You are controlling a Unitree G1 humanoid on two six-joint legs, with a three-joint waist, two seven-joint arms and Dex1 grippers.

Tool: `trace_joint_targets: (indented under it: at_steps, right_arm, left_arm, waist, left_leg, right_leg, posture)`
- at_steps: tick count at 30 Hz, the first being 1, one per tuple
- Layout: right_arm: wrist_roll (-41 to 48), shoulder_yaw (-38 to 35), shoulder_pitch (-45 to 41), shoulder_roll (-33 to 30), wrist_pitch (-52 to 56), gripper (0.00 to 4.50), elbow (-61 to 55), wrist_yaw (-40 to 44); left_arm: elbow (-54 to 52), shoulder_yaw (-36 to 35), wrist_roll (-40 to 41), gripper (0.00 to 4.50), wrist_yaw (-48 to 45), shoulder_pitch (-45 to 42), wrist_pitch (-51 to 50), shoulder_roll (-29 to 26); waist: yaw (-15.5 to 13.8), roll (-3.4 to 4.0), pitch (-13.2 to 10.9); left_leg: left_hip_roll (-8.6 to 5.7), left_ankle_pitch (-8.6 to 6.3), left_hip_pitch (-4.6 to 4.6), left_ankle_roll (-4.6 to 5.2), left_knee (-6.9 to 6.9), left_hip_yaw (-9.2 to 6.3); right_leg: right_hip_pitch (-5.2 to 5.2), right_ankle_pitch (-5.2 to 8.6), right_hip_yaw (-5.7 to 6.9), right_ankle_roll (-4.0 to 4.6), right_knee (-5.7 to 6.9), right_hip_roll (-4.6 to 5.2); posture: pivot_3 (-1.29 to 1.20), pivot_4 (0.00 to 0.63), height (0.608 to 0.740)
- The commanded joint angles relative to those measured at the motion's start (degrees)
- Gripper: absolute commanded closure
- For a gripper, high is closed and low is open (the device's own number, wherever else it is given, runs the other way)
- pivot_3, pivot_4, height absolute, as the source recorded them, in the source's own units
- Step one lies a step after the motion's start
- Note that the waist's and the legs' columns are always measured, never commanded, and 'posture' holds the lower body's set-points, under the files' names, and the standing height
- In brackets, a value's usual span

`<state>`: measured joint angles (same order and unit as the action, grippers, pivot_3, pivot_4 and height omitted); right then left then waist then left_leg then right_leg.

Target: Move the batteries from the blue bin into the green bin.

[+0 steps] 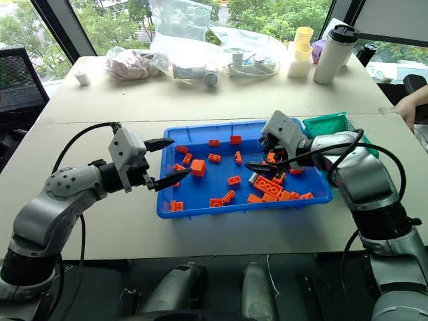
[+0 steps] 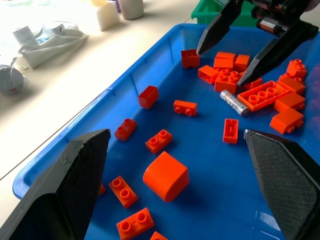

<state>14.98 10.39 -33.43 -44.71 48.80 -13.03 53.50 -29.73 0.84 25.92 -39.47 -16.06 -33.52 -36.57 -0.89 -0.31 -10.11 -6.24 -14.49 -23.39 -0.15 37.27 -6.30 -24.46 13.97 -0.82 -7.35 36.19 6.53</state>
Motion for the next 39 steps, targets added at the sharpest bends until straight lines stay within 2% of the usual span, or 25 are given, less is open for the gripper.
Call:
trace_joint_targets:
  at_steps: [1, 10, 21, 24, 27, 34, 37, 39]
  right_arm:
    - [-1.5, 1.4, 0.5, 0.3, -0.8, 0.02, -0.1, -1.3]
    - [-3.9, 5.1, 1.4, 1.4, -2.0, 0.02, 5.8, -1.5]
    - [-5.8, 5.7, 2.9, -0.5, -2.2, 0.02, 4.1, -1.0]
    - [-5.8, 5.6, 3.0, -0.8, -1.9, 0.86, 3.3, -1.0]
    - [-5.5, 5.3, 2.7, -0.6, -1.5, 2.31, 2.6, -1.1]
    - [-4.6, 2.8, 0.1, 1.2, -0.6, 2.32, 1.6, -3.3]
    - [-3.6, -3.6, -5.6, 3.0, 0.9, 2.32, 5.2, -7.6]
    - [-4.5, -10.4, -11.3, 2.0, -0.3, 2.32, 13.5, -12.8]
  left_arm:
    - [-2.5, -1.7, 0.1, 0.0, 0.5, 0.4, 0.4, -0.5]
    - [-4.3, -2.4, 0.3, 0.0, 1.8, 2.2, -0.2, -0.9]
    - [-5.0, -2.5, 0.2, 0.0, 2.5, 2.9, -0.6, -1.0]
    - [-4.9, -2.4, 0.0, 0.0, 2.4, 2.9, -0.5, -1.1]
    - [-4.8, -2.1, -0.1, 0.0, 2.5, 2.7, -0.4, -0.9]
    - [-4.4, -1.8, -0.3, 0.0, 2.3, 2.5, -0.2, -0.7]
    - [-4.3, -1.7, -0.2, 0.0, 2.0, 2.4, -0.1, -0.6]
    - [-3.9, -1.3, -0.3, 0.0, 1.9, 2.3, 0.2, -0.3]
  waist:
    - [0.1, 0.0, 0.0]
    - [0.3, 0.0, 0.0]
    - [0.2, 0.0, 0.0]
    - [0.2, 0.0, 0.0]
    - [0.2, 0.0, 0.0]
    - [0.2, 0.0, 0.0]
    - [0.4, 0.01, 0.0]
    - [0.3, 0.0, 0.0]
  left_leg:
    - [0.01, 0.04, 0.0, -0.06, -0.02, 0.0]
    - [0.06, 0.07, 0.01, -0.13, -0.06, 0.01]
    - [0.06, 0.07, 0.02, -0.13, -0.05, 0.02]
    - [0.06, 0.07, 0.02, -0.12, -0.05, 0.01]
    - [0.06, 0.07, 0.02, -0.12, -0.05, 0.02]
    - [0.06, 0.07, 0.02, -0.12, -0.05, 0.02]
    - [0.06, 0.07, 0.02, -0.13, -0.06, 0.02]
    - [0.06, 0.07, 0.02, -0.13, -0.07, 0.02]
  right_leg:
    - [-0.02, 0.0, 0.0, 0.0, 0.0, 0.0]
    - [-0.05, 0.0, -0.01, 0.0, 0.02, -0.05]
    - [-0.03, 0.0, 0.0, -0.01, 0.02, -0.06]
    - [-0.03, 0.0, -0.01, -0.01, 0.02, -0.06]
    - [-0.03, 0.0, -0.01, -0.01, 0.02, -0.05]
    - [-0.03, 0.0, 0.0, -0.01, 0.02, -0.06]
    - [-0.06, 0.0, -0.01, -0.01, 0.02, -0.06]
    - [-0.08, 0.0, -0.02, -0.01, 0.04, -0.07]
  posture:
    - [0.0, 0.15, 0.74]
    - [0.0, 0.15, 0.74]
    - [0.0, 0.15, 0.74]
    - [0.0, 0.15, 0.74]
    - [0.0, 0.15, 0.74]
    - [0.0, 0.15, 0.74]
    - [0.0, 0.15, 0.74]
    - [0.0, 0.15, 0.74]
